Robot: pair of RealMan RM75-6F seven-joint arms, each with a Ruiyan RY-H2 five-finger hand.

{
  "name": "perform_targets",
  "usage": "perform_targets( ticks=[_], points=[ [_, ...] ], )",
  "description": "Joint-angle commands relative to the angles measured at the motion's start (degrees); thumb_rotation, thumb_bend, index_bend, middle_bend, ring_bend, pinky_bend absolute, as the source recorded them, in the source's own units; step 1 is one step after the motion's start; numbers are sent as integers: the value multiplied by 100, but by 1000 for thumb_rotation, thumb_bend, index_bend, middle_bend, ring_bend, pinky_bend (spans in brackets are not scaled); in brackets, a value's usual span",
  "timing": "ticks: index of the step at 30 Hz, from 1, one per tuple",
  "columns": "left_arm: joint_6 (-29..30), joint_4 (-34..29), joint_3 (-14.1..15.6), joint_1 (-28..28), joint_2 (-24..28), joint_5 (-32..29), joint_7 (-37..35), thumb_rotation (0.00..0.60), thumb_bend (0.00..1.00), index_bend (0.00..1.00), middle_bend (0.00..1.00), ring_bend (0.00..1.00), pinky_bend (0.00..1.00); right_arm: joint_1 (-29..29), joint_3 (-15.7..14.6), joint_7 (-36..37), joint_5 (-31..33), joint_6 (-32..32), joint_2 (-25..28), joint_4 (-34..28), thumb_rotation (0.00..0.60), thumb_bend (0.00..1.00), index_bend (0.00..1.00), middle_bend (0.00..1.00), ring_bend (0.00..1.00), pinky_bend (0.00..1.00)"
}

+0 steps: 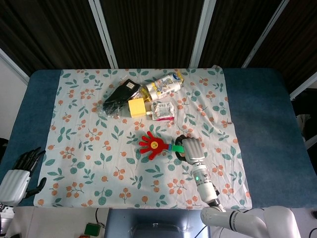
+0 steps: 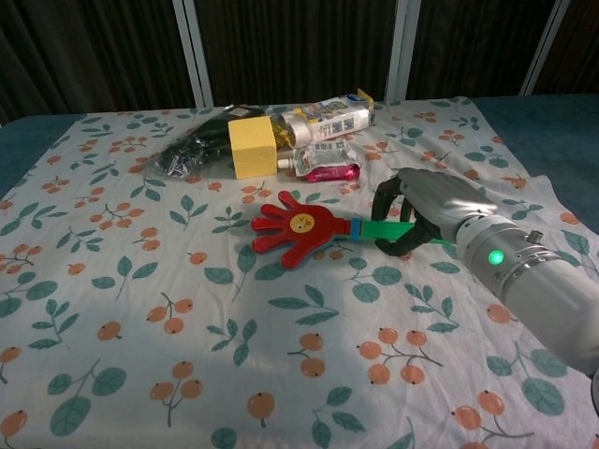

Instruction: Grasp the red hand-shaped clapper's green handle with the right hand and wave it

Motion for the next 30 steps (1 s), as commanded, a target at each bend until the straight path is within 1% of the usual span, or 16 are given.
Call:
perform_targets(
  ticks=[1, 6, 9, 13, 17, 19, 20, 23, 24, 27, 29, 30],
  points=[
    [-3, -3, 1, 2, 3, -7, -7, 600, 404, 0, 0, 0, 101, -4, 22, 21, 6, -5, -12, 3, 600, 479, 806, 566, 627, 694],
    [-17, -9, -10, -5, 9, -30, -4, 600, 403, 0, 0, 0, 101, -23, 33, 140, -91, 62, -31, 18, 600, 483, 839, 625, 686, 750],
    [-21, -8, -6, -4, 3, -28, 15, 600, 404, 0, 0, 0, 103, -42, 51, 264, -119, 59, -31, 35, 600, 490, 868, 690, 760, 803],
    [-36, -17, -3, -4, 2, -40, 38, 600, 404, 0, 0, 0, 107, -80, 100, 446, -97, 23, -12, 24, 600, 494, 890, 733, 804, 833],
    [-56, -30, -6, -8, 1, -61, 60, 600, 405, 0, 0, 0, 109, -143, 146, 907, -145, -41, 27, -41, 600, 499, 934, 768, 837, 846],
    [-77, -36, -7, -15, 2, -71, 71, 600, 405, 0, 0, 0, 109, -194, 131, 1322, -296, -44, 76, -116, 600, 506, 940, 780, 851, 853],
    [-84, -39, -7, -17, 2, -78, 77, 600, 405, 0, 0, 0, 109, -227, 85, 1579, -465, 5, 106, -159, 600, 509, 940, 787, 859, 859],
    [-100, -40, -16, -22, -1, -100, 94, 600, 405, 0, 0, 0, 110, -404, -71, 3011, -1311, 582, 74, -187, 600, 521, 940, 810, 885, 885],
    [-102, -39, -23, -21, -8, -116, 108, 600, 405, 0, 0, 0, 111, -474, -169, 3760, -1660, 811, 78, -219, 600, 529, 940, 815, 890, 891],
    [-121, -51, -40, -22, -26, -165, 187, 600, 403, 0, 0, 0, 113, -640, -407, 5430, -2335, 1317, 229, -441, 600, 559, 935, 826, 901, 903],
    [-139, -63, -45, -23, -37, -192, 234, 600, 403, 0, 0, 0, 113, -721, -541, 6095, -2668, 1613, 379, -557, 600, 564, 933, 826, 901, 904],
    [-154, -69, -49, -26, -43, -211, 265, 600, 403, 0, 0, 0, 113, -770, -581, 6340, -2899, 1908, 434, -528, 600, 565, 932, 826, 901, 904]
  ],
)
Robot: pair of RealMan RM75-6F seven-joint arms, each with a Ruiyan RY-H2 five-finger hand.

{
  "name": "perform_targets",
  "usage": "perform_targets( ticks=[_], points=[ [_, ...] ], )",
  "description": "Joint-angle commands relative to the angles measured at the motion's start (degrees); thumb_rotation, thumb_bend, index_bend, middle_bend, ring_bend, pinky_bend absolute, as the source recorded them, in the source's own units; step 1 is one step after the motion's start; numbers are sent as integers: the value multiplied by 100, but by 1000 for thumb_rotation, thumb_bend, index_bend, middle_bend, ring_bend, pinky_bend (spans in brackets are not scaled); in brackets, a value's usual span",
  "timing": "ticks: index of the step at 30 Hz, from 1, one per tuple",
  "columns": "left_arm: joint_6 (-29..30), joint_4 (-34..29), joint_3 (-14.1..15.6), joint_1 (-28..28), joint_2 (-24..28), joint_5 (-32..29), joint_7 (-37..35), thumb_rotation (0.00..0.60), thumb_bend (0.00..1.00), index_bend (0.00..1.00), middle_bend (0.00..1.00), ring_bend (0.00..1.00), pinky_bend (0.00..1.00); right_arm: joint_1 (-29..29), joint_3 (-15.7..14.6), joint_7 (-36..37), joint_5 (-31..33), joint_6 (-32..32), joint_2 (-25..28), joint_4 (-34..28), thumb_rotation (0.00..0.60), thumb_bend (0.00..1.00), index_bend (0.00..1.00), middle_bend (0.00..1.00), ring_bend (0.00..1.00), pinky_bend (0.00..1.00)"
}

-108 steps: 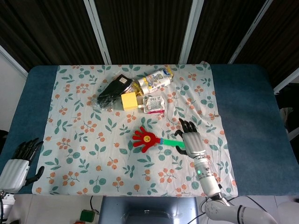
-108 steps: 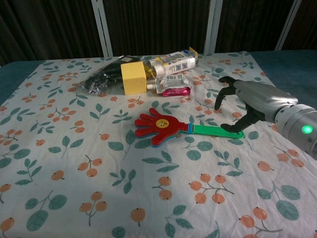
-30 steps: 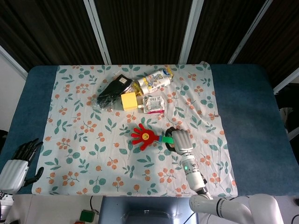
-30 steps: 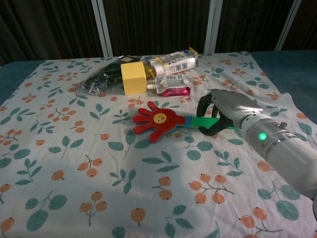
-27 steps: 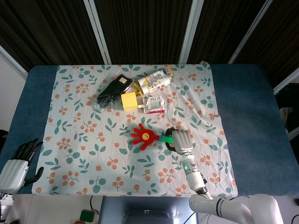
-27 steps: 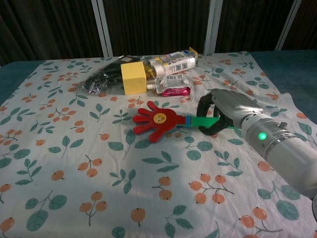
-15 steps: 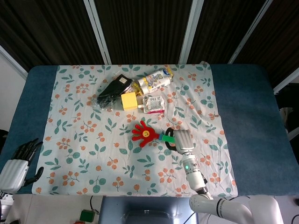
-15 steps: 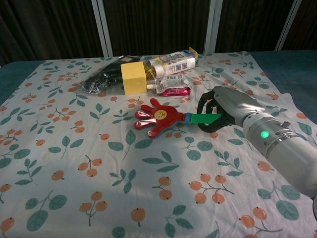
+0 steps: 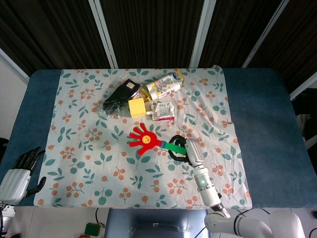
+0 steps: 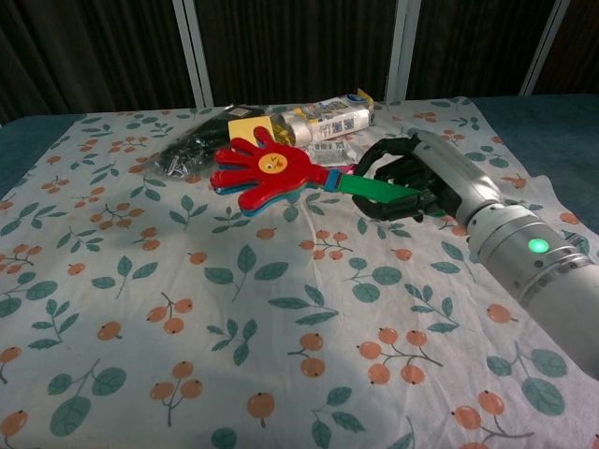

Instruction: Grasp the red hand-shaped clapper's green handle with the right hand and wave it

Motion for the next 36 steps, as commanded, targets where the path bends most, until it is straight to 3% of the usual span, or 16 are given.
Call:
perform_targets(
  ticks=[1, 5, 8, 11, 18, 21, 25, 27, 31, 36],
  points=[
    [-37, -16, -13, -7, -17, -47, 66, 600, 402, 0, 0, 0, 114, -421, -391, 2534, -1576, 1537, 253, -217, 600, 566, 932, 826, 901, 904],
    [-79, -29, -24, -15, -40, -99, 158, 600, 403, 0, 0, 0, 116, -755, -2, 3542, -1992, 3281, -109, -305, 600, 566, 928, 826, 901, 904],
    [-120, -28, -35, -28, -69, -142, 231, 600, 404, 0, 0, 0, 116, -927, -55, 3918, -2057, 3571, 146, -916, 600, 566, 917, 826, 901, 904],
    [-168, -37, -33, -44, -84, -161, 271, 600, 402, 0, 0, 0, 117, -939, -132, 3817, -1898, 3212, 500, -1416, 600, 565, 912, 826, 901, 904],
    [-136, -32, -18, -43, -86, -102, 286, 600, 400, 0, 0, 0, 117, -521, -449, 1854, -1578, 1624, 676, -1119, 600, 583, 911, 826, 902, 909],
    [-118, -31, -11, -33, -72, -90, 260, 600, 401, 0, 0, 0, 117, -350, -578, 1328, -1483, 1064, 686, -1073, 600, 596, 911, 826, 903, 912],
    [-92, -37, -13, -19, -47, -92, 226, 600, 400, 0, 0, 0, 117, -143, -689, 320, -993, 58, 875, -1303, 600, 608, 921, 826, 905, 913],
    [-79, -38, -11, -12, -40, -87, 218, 600, 400, 0, 0, 0, 117, -121, -641, 44, -834, -87, 922, -1484, 600, 608, 923, 826, 905, 913],
    [-84, -43, -5, -13, -43, -76, 234, 600, 400, 0, 0, 0, 118, -204, -618, 343, -1019, 174, 994, -1840, 600, 608, 924, 826, 906, 913],
    [-97, -42, 5, -16, -55, -69, 280, 600, 400, 0, 0, 0, 117, -445, -628, 2005, -1816, 1259, 1061, -1933, 600, 608, 925, 826, 909, 915]
  ],
)
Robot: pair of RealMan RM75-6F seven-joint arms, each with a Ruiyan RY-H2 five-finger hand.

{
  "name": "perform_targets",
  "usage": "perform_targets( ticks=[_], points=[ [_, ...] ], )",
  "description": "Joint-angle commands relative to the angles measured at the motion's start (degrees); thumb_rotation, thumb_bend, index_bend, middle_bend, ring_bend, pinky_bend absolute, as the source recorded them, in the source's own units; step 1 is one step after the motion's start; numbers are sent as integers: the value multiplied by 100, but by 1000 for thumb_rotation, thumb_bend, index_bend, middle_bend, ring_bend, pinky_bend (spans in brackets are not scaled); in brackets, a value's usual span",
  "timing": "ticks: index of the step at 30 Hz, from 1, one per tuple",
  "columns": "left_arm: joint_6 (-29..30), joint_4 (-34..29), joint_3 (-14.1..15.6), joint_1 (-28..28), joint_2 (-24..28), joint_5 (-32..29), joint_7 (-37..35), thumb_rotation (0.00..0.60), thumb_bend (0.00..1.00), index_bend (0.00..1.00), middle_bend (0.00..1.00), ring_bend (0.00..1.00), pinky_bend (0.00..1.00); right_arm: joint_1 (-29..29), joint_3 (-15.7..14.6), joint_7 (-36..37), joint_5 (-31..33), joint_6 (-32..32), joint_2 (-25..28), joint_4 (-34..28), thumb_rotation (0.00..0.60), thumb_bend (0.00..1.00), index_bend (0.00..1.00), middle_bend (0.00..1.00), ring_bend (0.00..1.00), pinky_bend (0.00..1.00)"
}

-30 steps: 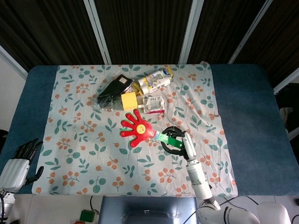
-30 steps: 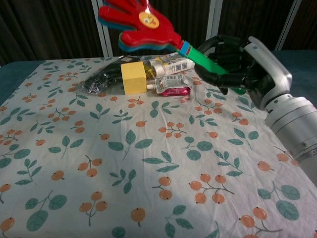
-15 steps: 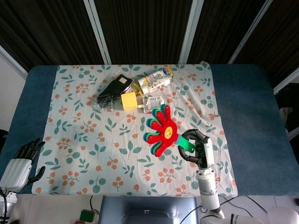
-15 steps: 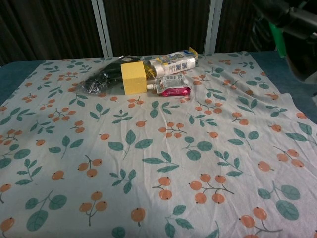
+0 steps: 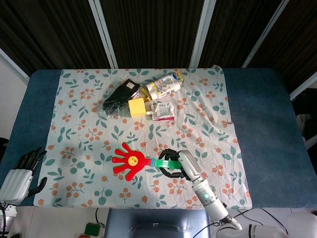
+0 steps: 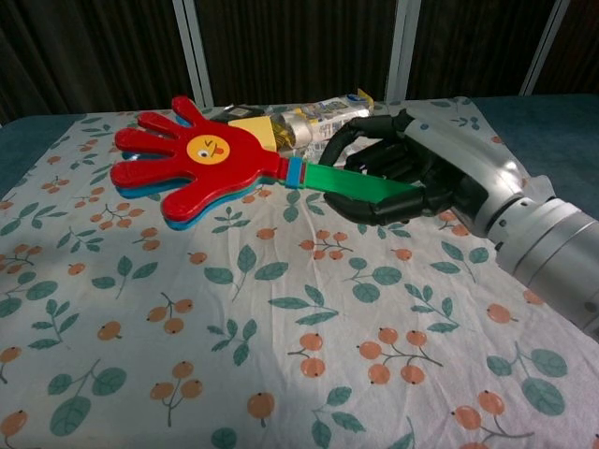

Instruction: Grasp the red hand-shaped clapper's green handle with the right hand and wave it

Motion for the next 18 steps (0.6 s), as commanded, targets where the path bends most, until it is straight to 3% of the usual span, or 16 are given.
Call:
perform_targets(
  ticks=[1, 4, 8, 13, 16, 18],
  points=[
    [-5, 1, 2, -2, -9, 1, 27, 600, 400, 0, 0, 0, 117, -252, 22, 1813, -751, 1319, 91, -191, 600, 608, 925, 826, 910, 918],
    [-19, -9, 8, -4, -13, 2, 46, 600, 400, 0, 0, 0, 117, -502, 203, 2400, -855, 2155, -129, -161, 600, 608, 925, 826, 917, 934],
    [-13, -10, 4, -1, -18, -5, 57, 600, 400, 0, 0, 0, 117, -617, 294, 3093, -701, 2367, -100, -220, 600, 608, 925, 826, 917, 937],
    [-31, -8, 4, -8, -23, -13, 65, 600, 400, 0, 0, 0, 117, -522, 314, 3001, -411, 1915, -52, -65, 600, 608, 925, 826, 918, 937],
    [-49, -6, 9, -14, -24, -11, 77, 600, 399, 0, 0, 0, 117, -291, 159, 2334, -68, 913, 321, -242, 600, 608, 925, 826, 918, 938],
    [-60, -7, 8, -18, -24, -21, 85, 600, 399, 0, 0, 0, 121, -109, 242, 1799, 175, 416, 514, -320, 600, 608, 925, 826, 918, 940]
  ],
)
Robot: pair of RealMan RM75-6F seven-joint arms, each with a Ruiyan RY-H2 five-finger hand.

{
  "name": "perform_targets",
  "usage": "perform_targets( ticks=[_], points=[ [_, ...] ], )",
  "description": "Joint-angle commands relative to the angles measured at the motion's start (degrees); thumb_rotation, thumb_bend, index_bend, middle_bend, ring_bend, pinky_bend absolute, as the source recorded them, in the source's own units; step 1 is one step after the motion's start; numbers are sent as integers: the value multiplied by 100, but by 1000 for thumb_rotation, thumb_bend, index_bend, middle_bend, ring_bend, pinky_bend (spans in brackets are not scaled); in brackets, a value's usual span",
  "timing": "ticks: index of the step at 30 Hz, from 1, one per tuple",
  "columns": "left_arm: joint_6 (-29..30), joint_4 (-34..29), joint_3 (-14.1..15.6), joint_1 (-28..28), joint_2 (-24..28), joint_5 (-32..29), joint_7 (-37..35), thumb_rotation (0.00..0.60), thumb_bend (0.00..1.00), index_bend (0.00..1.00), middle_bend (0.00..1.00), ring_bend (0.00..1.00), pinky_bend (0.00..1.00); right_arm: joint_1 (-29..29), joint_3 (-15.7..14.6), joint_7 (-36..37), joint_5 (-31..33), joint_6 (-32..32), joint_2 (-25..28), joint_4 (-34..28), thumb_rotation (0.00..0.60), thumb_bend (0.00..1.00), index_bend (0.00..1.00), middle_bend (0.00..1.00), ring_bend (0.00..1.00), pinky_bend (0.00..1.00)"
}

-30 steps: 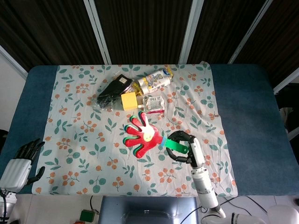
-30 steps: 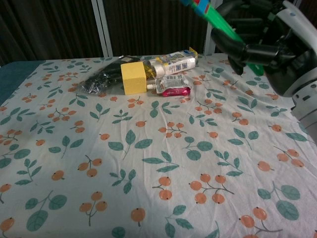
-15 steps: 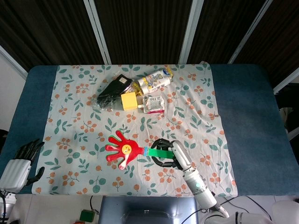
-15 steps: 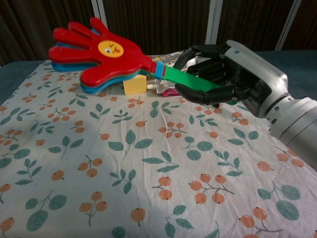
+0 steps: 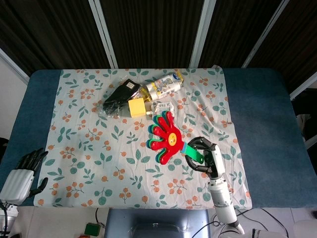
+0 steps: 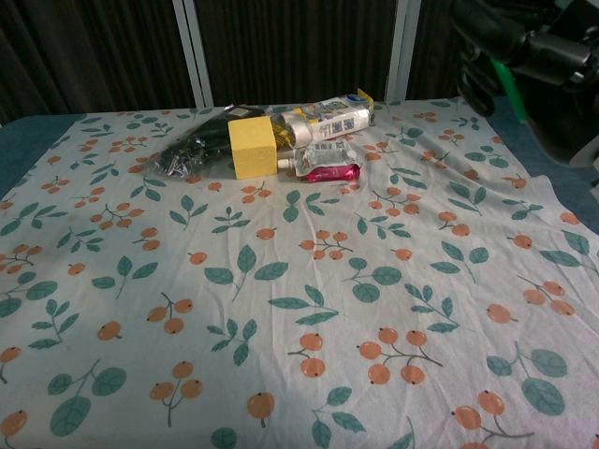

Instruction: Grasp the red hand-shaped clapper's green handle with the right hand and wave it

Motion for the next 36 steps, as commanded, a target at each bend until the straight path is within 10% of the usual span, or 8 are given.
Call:
perform_targets(
  ticks=[1, 7, 21, 25, 30, 36],
  points=[
    [-4, 1, -3, -1, -3, -11, 14, 600, 399, 0, 0, 0, 123, 413, 4, -1437, 672, -1466, 473, -111, 600, 608, 925, 826, 919, 941],
    [54, -17, -1, 25, 16, 9, -3, 600, 398, 0, 0, 0, 129, 774, 171, -3576, 1950, -2562, 546, -117, 600, 608, 926, 826, 921, 944],
    [45, -56, 10, 28, 41, 20, -15, 600, 398, 0, 0, 0, 143, 937, 69, -4805, 1761, -2416, 10, 719, 600, 608, 912, 826, 908, 911],
    [54, -46, 13, 31, 23, 32, 8, 600, 398, 0, 0, 0, 143, 1037, -68, -5360, 1869, -2724, -14, 979, 600, 608, 765, 793, 800, 796],
    [44, -36, 5, 27, 8, 17, 15, 600, 398, 0, 0, 0, 143, 1069, -125, -5683, 2204, -3153, 204, 851, 600, 566, 391, 469, 466, 553],
    [54, -83, 37, 42, 20, 54, 91, 600, 397, 0, 0, 0, 148, 982, -131, -5790, 2088, -3025, 653, 424, 600, 413, 206, 296, 318, 489]
  ],
)
